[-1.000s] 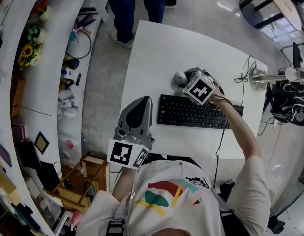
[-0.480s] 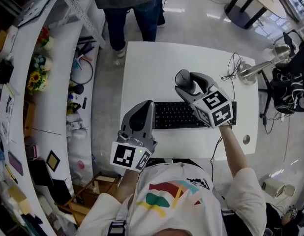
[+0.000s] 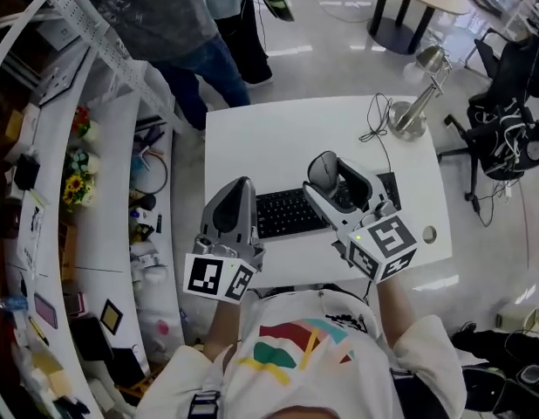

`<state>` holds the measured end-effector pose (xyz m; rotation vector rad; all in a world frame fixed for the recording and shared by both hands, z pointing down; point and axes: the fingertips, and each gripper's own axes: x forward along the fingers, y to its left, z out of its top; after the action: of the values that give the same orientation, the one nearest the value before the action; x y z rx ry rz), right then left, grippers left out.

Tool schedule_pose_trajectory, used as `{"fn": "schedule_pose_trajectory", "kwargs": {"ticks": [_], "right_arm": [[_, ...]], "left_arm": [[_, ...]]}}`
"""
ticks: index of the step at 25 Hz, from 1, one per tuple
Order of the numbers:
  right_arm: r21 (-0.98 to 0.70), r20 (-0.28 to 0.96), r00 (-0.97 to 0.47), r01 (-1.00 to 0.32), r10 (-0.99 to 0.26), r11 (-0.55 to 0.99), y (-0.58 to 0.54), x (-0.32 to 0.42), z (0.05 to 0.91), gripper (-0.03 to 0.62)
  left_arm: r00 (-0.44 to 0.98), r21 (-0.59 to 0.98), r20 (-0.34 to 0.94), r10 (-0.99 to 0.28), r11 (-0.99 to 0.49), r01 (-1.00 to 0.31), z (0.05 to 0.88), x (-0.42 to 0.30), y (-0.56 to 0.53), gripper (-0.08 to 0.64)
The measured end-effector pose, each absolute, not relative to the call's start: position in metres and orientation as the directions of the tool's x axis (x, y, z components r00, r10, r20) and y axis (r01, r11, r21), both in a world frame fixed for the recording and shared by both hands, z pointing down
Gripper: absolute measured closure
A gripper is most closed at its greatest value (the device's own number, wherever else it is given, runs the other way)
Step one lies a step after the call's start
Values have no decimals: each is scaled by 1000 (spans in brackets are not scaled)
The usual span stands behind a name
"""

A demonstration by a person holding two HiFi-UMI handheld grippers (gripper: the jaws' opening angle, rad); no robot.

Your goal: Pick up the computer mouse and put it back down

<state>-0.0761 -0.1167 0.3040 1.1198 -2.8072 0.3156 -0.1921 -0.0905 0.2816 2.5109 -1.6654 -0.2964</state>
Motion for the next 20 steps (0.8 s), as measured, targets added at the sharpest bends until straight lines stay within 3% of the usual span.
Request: {"fn": "schedule_pose_trajectory", "kwargs": {"ticks": [8, 20], "right_arm": [[-153, 38, -731, -678, -681, 719, -78, -44, 267, 308], [-128, -16, -781, -617, -624, 776, -53, -42, 245, 308]], "left_arm": [[408, 150, -119, -905, -422, -894, 263, -156, -70, 514], [379, 108, -158, -912, -397, -911, 247, -148, -49, 514]]}}
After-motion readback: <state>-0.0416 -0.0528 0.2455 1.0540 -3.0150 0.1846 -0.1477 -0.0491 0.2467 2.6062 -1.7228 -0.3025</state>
